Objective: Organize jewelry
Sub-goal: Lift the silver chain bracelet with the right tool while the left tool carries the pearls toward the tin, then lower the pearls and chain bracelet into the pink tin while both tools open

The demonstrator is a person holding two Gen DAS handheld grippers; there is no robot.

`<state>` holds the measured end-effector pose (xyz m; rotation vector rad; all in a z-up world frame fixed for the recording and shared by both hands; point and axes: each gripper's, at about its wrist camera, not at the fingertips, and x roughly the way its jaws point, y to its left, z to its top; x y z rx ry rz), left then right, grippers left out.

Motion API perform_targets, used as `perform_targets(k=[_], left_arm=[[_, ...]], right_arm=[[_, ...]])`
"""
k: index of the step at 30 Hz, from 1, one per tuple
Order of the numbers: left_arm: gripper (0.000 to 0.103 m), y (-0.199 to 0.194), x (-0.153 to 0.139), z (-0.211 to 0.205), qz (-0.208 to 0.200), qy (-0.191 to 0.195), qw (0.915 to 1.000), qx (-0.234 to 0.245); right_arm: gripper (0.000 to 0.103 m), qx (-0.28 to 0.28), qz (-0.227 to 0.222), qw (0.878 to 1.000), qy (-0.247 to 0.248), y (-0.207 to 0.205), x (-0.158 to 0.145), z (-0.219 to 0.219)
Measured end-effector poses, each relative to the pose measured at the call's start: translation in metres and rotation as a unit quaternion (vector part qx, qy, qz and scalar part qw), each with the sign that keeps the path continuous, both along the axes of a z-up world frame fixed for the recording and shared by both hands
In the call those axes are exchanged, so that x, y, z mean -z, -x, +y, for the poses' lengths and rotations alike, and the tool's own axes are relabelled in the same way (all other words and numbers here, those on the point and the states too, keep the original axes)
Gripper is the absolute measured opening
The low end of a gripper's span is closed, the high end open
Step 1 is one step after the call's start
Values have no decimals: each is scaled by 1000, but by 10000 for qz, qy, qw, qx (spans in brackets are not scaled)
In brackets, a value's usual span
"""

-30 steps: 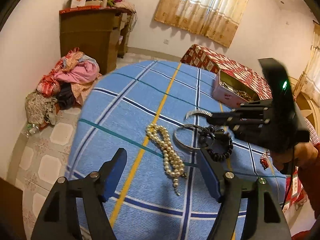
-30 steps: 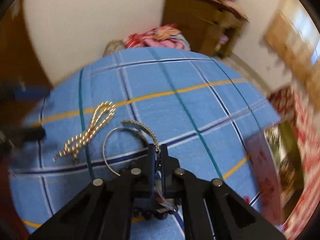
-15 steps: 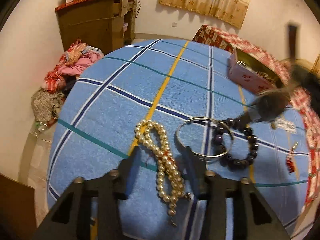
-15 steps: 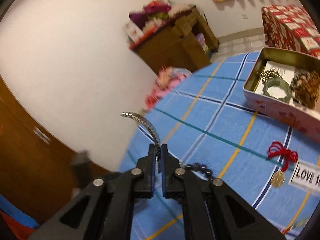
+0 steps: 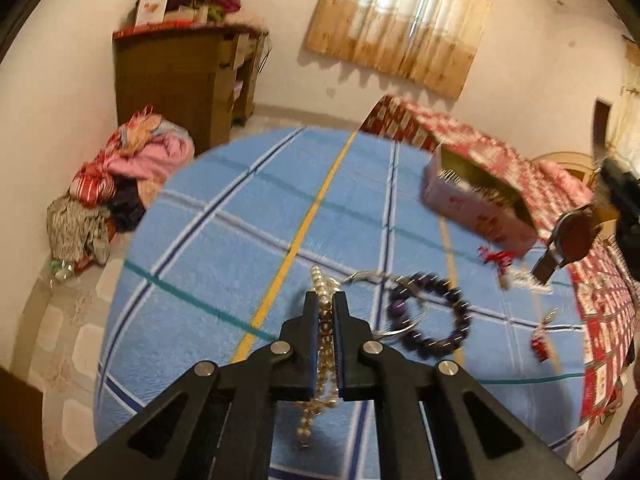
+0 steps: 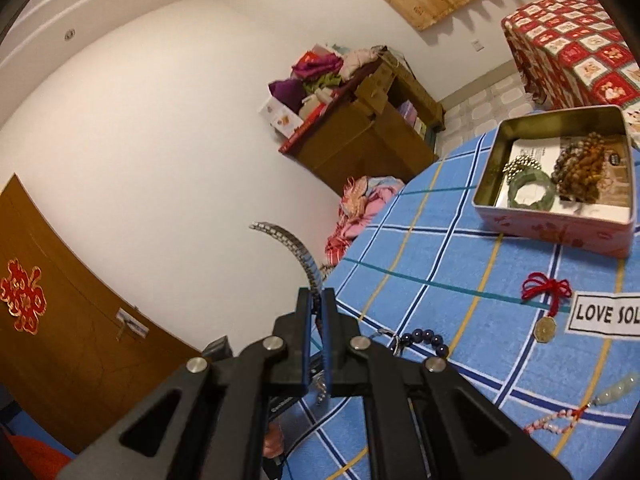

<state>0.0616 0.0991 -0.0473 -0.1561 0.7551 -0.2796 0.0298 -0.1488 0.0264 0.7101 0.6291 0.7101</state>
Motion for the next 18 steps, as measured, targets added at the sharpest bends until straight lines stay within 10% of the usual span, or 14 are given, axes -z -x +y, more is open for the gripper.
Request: perform_targets(k=[18], left_arm=[[5, -1, -75, -53, -816, 189, 9936, 753]], right_arm=[[7, 979, -339, 9946, -99, 6, -33, -80]])
